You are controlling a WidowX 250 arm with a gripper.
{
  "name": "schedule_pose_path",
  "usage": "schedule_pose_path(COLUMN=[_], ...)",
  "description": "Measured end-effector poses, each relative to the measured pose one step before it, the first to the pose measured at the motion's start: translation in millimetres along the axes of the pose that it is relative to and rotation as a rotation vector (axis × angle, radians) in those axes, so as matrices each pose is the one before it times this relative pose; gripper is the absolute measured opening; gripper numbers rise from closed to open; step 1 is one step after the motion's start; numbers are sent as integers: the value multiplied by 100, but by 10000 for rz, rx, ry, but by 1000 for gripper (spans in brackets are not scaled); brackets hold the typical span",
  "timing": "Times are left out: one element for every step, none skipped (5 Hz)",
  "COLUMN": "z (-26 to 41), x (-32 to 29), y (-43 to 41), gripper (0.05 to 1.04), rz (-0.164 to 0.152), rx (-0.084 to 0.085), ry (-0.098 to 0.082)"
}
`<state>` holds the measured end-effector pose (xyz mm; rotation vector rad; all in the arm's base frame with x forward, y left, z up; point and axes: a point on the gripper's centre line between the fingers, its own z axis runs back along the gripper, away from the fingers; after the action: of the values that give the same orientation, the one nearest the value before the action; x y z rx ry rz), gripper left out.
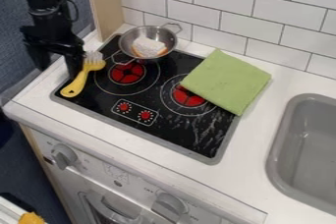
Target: Move the yellow brush on top of the green cloth
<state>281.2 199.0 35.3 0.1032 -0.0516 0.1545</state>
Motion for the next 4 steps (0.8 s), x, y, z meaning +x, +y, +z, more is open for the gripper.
schedule_pose_path(z=[-215, 22, -605, -1394], x=[305, 377, 333, 265], y=[-1281, -507, -736, -68], gripper=[999, 999, 999, 1000], rz=[-208, -23, -173, 16], rx=[-67, -146, 44, 86], ry=[-36, -161, 181, 503])
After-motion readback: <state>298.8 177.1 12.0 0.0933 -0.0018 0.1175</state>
